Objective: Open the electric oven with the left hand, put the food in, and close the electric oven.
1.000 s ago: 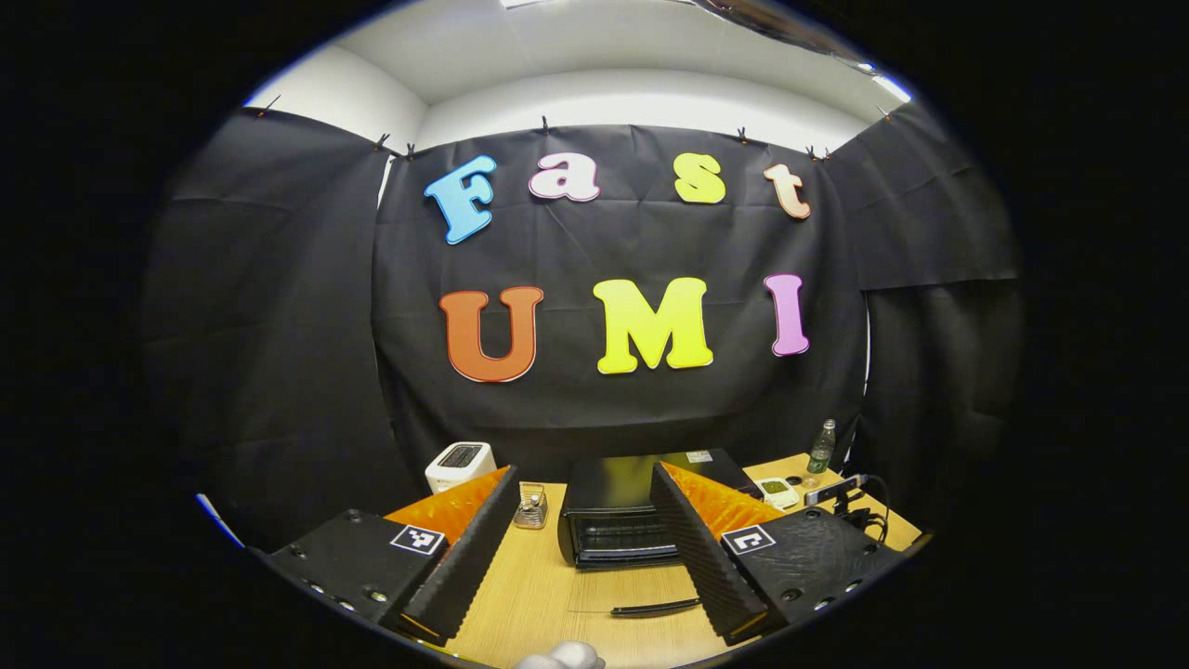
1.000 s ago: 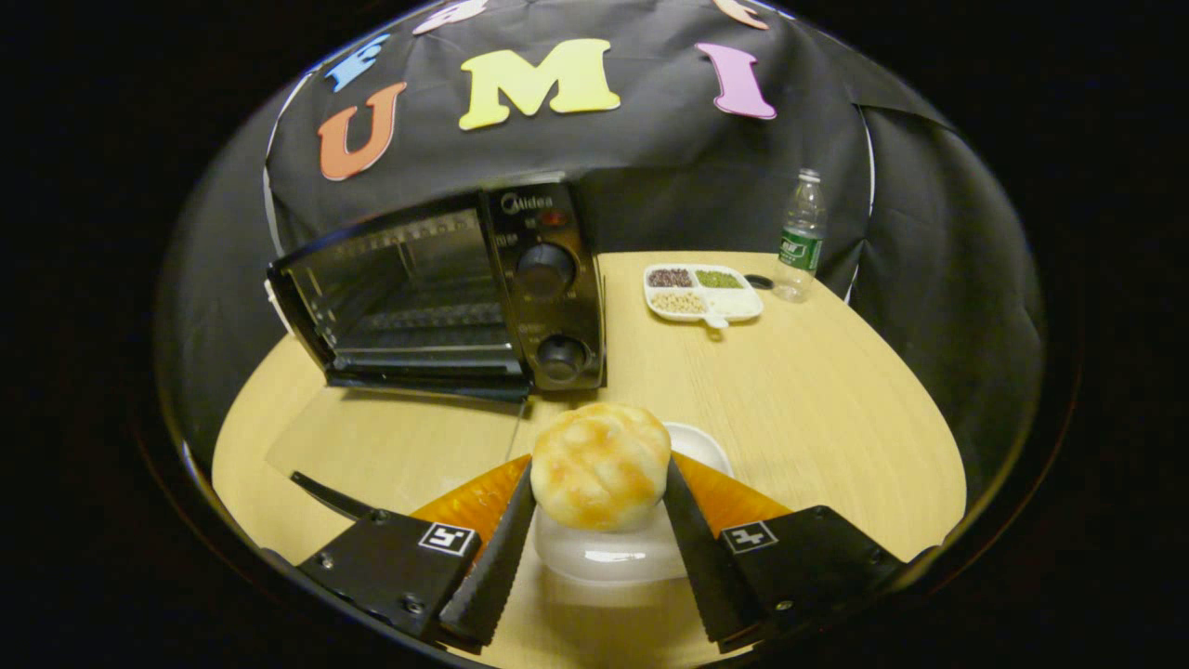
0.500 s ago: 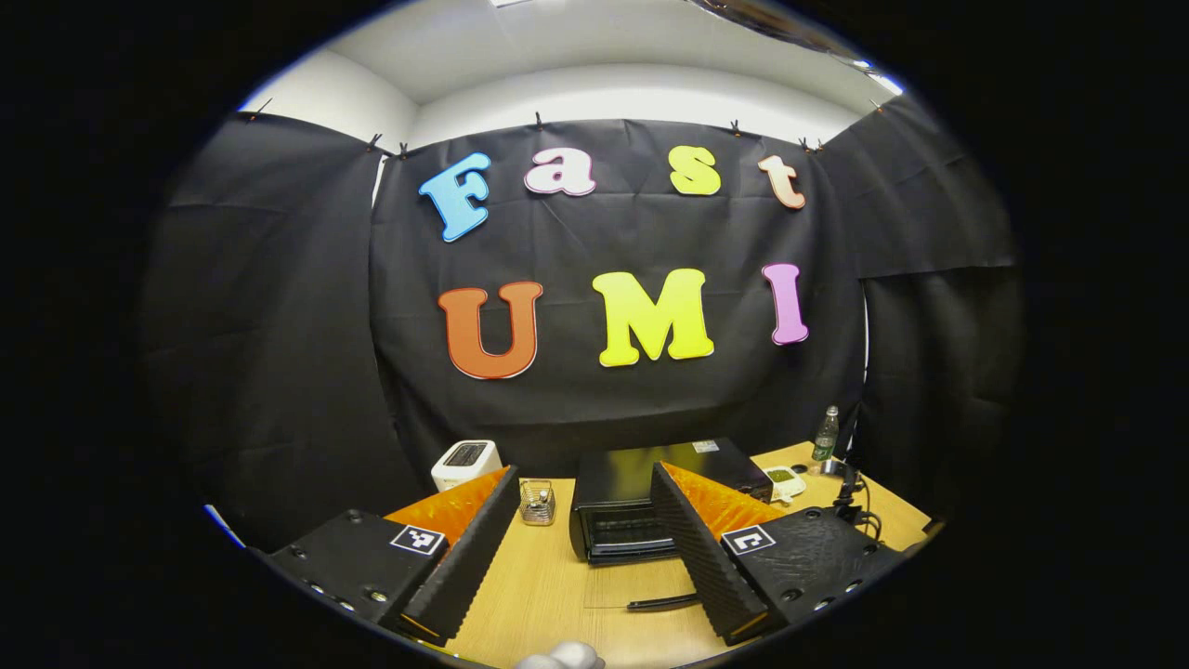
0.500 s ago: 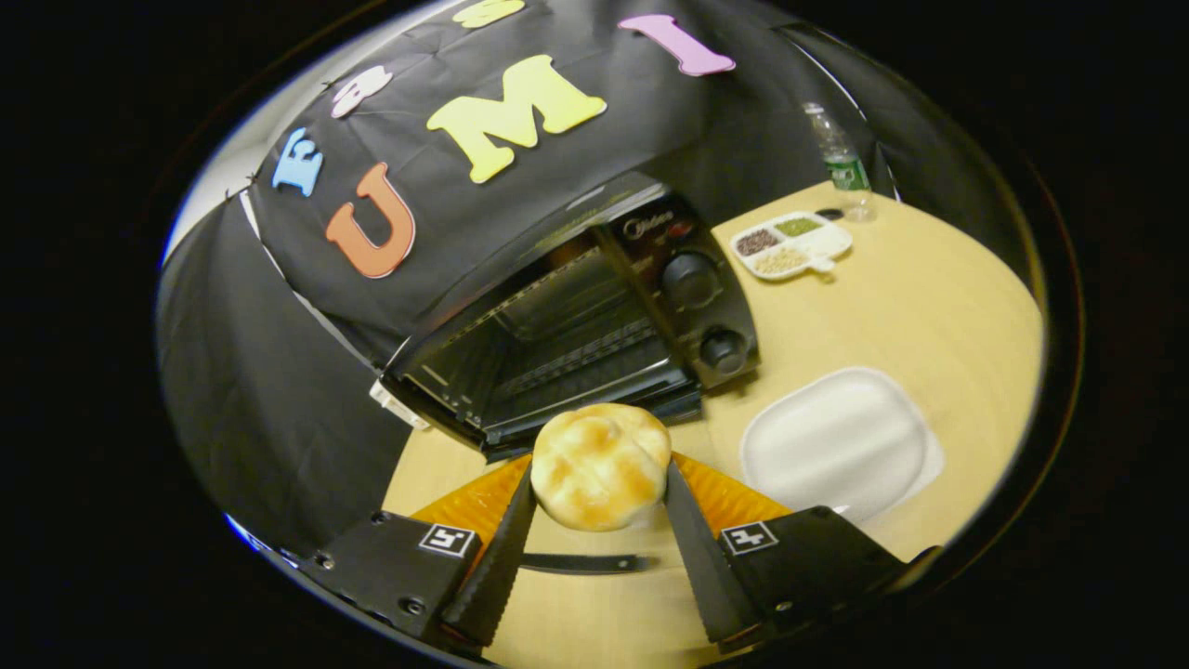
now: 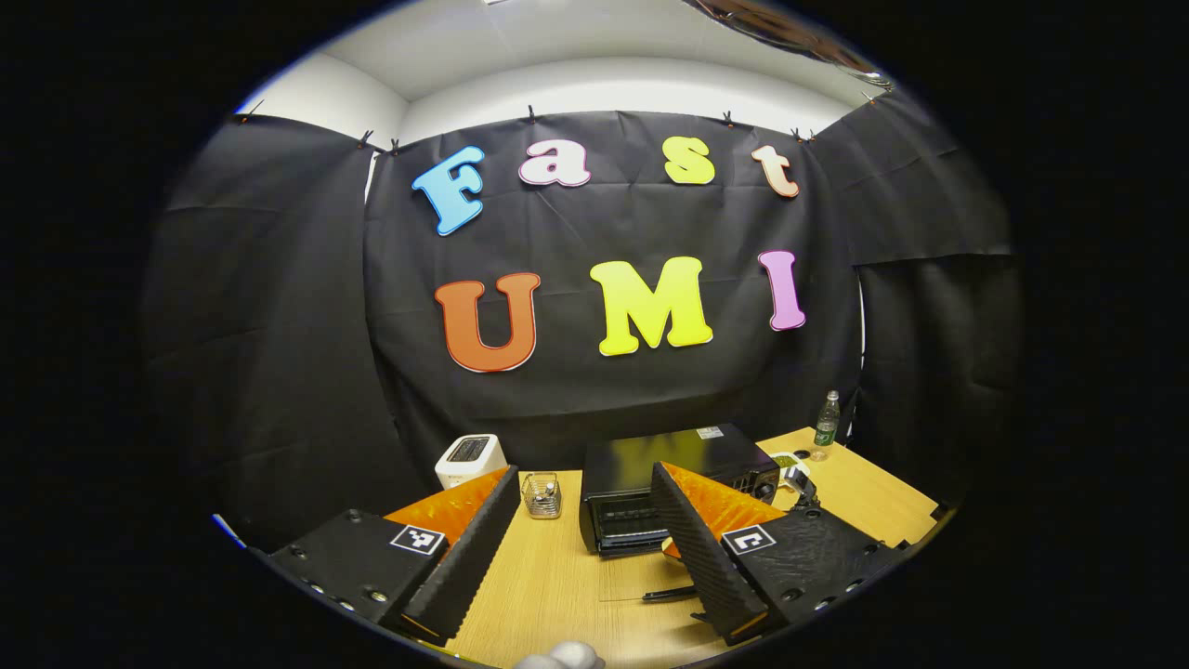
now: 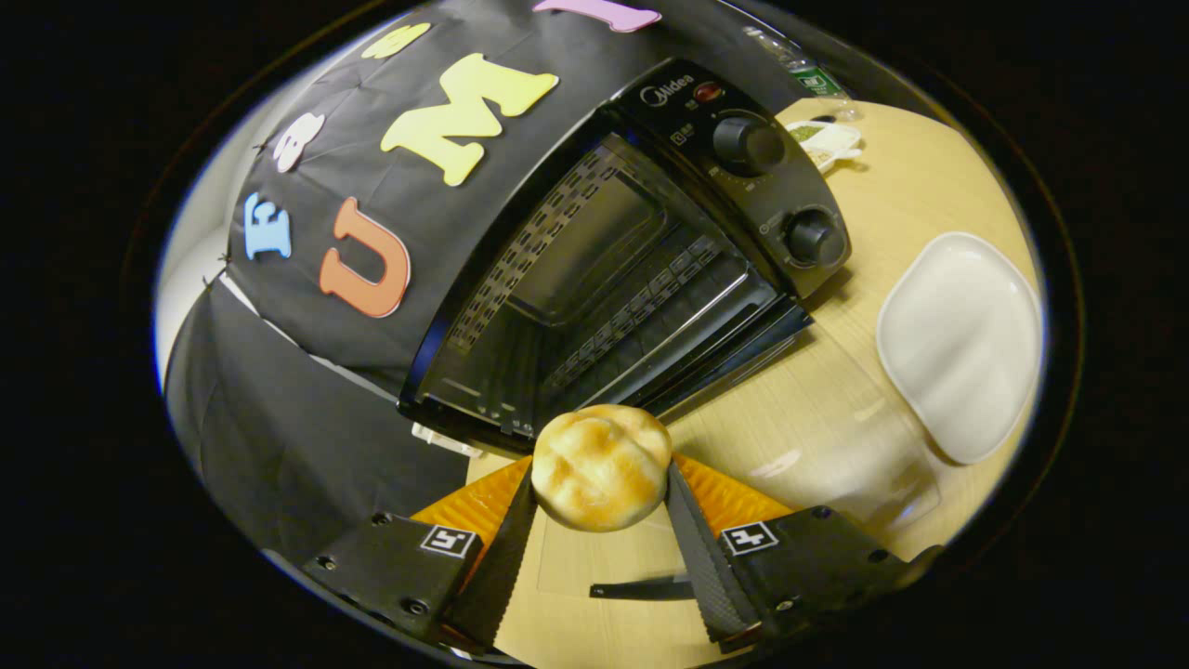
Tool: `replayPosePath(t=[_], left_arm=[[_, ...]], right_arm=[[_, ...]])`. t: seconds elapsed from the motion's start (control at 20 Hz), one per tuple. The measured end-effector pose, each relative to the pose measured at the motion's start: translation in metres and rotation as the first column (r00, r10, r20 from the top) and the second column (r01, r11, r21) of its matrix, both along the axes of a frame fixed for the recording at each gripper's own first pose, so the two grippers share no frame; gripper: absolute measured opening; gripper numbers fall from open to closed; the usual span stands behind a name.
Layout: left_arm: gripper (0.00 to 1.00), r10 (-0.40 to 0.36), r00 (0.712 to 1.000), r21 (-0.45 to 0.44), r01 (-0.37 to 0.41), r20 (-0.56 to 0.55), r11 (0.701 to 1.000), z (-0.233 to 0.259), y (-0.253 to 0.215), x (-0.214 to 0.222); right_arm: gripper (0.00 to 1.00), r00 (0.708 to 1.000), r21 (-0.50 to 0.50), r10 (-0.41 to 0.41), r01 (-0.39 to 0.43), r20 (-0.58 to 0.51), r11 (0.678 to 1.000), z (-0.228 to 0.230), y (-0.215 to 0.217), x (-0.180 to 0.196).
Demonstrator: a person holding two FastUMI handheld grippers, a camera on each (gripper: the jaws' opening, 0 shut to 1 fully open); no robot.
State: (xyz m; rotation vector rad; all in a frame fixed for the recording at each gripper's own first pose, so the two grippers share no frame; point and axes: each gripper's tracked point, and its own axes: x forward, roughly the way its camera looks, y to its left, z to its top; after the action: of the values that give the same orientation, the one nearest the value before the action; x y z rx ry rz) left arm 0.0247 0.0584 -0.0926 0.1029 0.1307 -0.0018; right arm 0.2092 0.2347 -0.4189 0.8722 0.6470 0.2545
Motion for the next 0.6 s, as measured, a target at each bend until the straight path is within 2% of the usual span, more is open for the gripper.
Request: replayPosePath(t=[0.1,0.15,0.2,0.3,0.35,0.4,0.5,0.6], left_arm=[[0.93,0.004,1.000,0.003,-0.004,-0.002,1.000,-0.003,0.004,-0.002],[0.93,0.006,1.000,0.004,-0.006,-0.006,1.000,-0.003,0.006,-0.003],[0.93,0.010,1.000,0.004,-0.010,-0.005,1.000,-0.002,0.009,-0.004],[0.93,0.015,1.000,0.005,-0.015,-0.013,1.000,-0.009,0.015,-0.001],[0.93,0.018,1.000,0.004,-0.018,-0.016,1.000,-0.010,0.016,0.000],[0.93,0.018,1.000,0.001,-0.018,-0.015,1.000,-0.010,0.016,-0.001],[0.93,0.015,1.000,0.000,-0.015,-0.019,1.000,-0.012,0.016,-0.001],[0.93,0.010,1.000,0.001,-0.010,-0.022,1.000,-0.014,0.014,0.000]], right_arm=[[0.78,1.000,0.010,-0.016,0.016,0.006,1.000,-0.001,0.004,0.009],[0.81,1.000,0.016,-0.021,0.021,0.008,1.000,0.001,0.007,0.014],[0.78,1.000,0.030,-0.026,0.025,0.012,0.999,0.003,0.010,0.018],[0.78,0.999,0.036,-0.044,0.043,0.017,0.998,0.002,0.011,0.030],[0.81,0.999,0.041,-0.052,0.051,0.008,0.998,0.002,0.011,0.033],[0.78,0.997,0.060,-0.071,0.069,0.022,0.996,0.006,0.011,0.039],[0.81,0.995,0.058,-0.096,0.094,0.038,0.994,0.013,0.011,0.051],[0.78,0.991,0.046,-0.123,0.120,0.051,0.992,0.019,0.011,0.064]])
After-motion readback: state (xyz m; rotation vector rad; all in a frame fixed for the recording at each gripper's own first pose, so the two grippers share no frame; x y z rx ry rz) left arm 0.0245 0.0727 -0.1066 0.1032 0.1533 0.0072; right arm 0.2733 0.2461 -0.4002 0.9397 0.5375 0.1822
